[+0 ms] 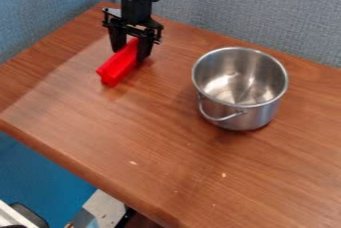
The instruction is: Put the red object in the metal pot
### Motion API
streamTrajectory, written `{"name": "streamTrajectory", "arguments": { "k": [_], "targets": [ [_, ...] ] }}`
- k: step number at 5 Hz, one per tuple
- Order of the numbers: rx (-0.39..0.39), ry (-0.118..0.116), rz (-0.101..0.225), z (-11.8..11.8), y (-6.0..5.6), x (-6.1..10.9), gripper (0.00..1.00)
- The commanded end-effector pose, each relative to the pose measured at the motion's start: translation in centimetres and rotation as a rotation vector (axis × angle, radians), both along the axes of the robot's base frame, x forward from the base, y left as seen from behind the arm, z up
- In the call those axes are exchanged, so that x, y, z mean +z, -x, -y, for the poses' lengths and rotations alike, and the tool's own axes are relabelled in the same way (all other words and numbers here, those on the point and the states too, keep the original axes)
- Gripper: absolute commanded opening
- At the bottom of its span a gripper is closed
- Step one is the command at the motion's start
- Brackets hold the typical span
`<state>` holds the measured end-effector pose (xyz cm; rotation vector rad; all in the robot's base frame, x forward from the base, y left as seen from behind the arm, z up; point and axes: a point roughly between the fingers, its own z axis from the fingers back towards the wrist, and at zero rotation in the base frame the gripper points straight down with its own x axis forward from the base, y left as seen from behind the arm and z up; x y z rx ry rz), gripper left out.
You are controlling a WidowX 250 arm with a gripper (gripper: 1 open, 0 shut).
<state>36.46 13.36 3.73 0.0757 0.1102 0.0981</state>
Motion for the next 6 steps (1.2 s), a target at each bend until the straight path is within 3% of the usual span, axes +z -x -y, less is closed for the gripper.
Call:
{"name": "streamTrajectory", "arguments": {
  "k": [1,6],
  "targets": [
    [-0.01,-0.037,0.081,0.27,-0.62,3.45,0.0],
    [0.02,-0.03,0.079,0.99,-0.56,3.36,0.0]
  ]
}}
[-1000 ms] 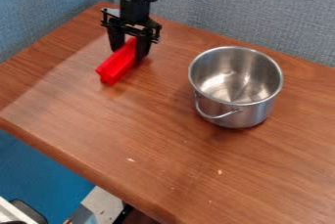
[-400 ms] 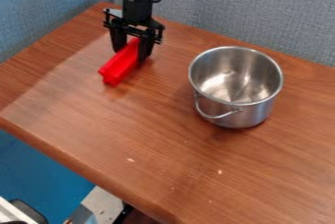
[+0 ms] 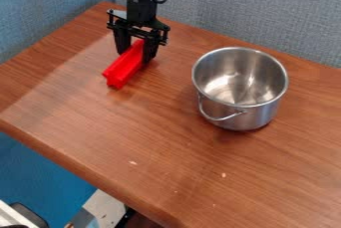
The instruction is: Put the red object in the metal pot
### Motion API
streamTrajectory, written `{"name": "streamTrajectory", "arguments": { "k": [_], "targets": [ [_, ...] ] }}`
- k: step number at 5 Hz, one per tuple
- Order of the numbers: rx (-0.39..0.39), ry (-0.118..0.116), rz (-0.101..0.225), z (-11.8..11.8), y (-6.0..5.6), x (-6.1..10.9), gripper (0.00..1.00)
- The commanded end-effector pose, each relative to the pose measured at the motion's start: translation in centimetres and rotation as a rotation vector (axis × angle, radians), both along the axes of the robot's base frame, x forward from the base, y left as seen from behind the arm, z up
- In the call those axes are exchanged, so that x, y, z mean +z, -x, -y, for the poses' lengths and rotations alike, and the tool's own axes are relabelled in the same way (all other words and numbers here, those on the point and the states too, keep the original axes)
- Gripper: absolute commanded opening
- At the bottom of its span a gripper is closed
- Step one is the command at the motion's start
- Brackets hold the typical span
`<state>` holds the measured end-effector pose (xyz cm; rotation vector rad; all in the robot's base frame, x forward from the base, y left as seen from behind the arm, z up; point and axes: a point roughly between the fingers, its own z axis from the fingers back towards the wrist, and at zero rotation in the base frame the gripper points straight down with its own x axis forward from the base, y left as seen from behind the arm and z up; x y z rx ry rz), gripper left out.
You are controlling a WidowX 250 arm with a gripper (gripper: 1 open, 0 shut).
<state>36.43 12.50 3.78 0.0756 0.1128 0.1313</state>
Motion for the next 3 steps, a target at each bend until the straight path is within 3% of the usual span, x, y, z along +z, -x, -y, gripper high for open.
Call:
{"name": "streamTrajectory", "arguments": {
  "k": [1,3],
  "targets": [
    [-0.006,-0.028,0.079,0.25,-0.57,3.3,0.0],
    [0.003,-0.023,0.079,0.48,-0.52,3.31,0.0]
  ]
}}
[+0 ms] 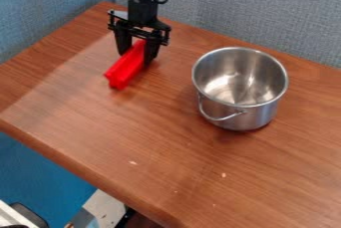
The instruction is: Put the red object in the metal pot
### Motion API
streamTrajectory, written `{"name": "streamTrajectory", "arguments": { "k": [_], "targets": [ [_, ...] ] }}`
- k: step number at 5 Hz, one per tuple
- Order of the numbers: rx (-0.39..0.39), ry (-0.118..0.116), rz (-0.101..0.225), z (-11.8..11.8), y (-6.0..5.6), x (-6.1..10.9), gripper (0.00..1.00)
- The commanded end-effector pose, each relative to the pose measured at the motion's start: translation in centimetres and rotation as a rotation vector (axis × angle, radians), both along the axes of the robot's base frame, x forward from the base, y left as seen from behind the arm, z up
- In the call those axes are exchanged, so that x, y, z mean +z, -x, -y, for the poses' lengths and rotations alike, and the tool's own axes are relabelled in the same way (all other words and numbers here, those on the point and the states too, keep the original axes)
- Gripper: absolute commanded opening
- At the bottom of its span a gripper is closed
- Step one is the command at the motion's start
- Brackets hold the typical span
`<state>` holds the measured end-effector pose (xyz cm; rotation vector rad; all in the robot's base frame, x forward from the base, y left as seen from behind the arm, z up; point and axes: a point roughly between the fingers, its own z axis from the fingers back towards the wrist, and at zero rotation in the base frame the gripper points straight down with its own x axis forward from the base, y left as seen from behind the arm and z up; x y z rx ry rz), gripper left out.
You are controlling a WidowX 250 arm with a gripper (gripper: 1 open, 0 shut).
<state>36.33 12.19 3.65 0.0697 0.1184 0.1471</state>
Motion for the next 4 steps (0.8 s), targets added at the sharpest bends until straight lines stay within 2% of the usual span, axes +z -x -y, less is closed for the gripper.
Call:
{"name": "streamTrajectory", "arguments": {
  "k": [1,4],
  "targets": [
    [-0.01,-0.026,0.084,0.29,-0.59,3.47,0.0],
    [-0.003,-0.021,0.085,0.59,-0.5,3.53,0.0]
  ]
}}
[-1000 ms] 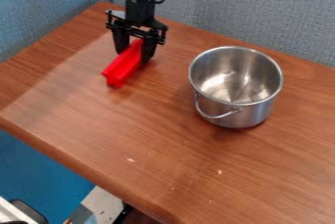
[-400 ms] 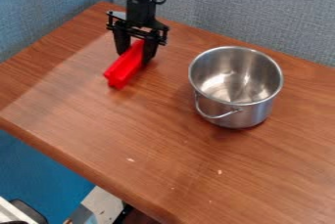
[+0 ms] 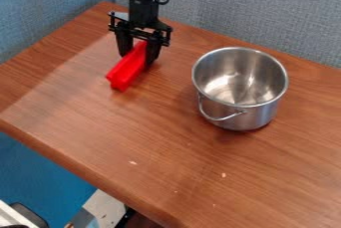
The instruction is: Put the red object in the metal pot
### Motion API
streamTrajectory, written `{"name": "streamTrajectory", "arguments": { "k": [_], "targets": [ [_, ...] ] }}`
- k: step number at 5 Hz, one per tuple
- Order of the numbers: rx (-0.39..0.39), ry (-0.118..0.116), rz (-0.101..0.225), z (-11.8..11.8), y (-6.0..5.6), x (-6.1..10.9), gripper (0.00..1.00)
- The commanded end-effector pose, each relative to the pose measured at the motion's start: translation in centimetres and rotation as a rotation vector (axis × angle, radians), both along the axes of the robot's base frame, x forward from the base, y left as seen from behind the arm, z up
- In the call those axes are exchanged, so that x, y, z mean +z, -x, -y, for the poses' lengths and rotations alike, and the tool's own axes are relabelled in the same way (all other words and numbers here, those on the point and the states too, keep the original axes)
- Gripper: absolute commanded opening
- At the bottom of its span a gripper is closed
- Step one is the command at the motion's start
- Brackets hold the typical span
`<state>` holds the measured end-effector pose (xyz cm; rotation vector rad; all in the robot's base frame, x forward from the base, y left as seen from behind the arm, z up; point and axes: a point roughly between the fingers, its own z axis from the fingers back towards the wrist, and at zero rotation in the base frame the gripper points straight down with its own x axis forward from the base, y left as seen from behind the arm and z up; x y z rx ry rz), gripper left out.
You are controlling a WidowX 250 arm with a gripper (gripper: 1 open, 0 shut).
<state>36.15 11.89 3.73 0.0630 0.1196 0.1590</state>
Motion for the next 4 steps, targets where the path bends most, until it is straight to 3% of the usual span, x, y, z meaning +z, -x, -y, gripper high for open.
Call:
{"name": "streamTrajectory", "arguments": {
  "k": [1,4],
  "targets": [
    [-0.013,-0.026,0.086,0.39,-0.64,3.48,0.0],
    [-0.006,-0.024,0.086,0.58,-0.49,3.61,0.0]
  ]
}}
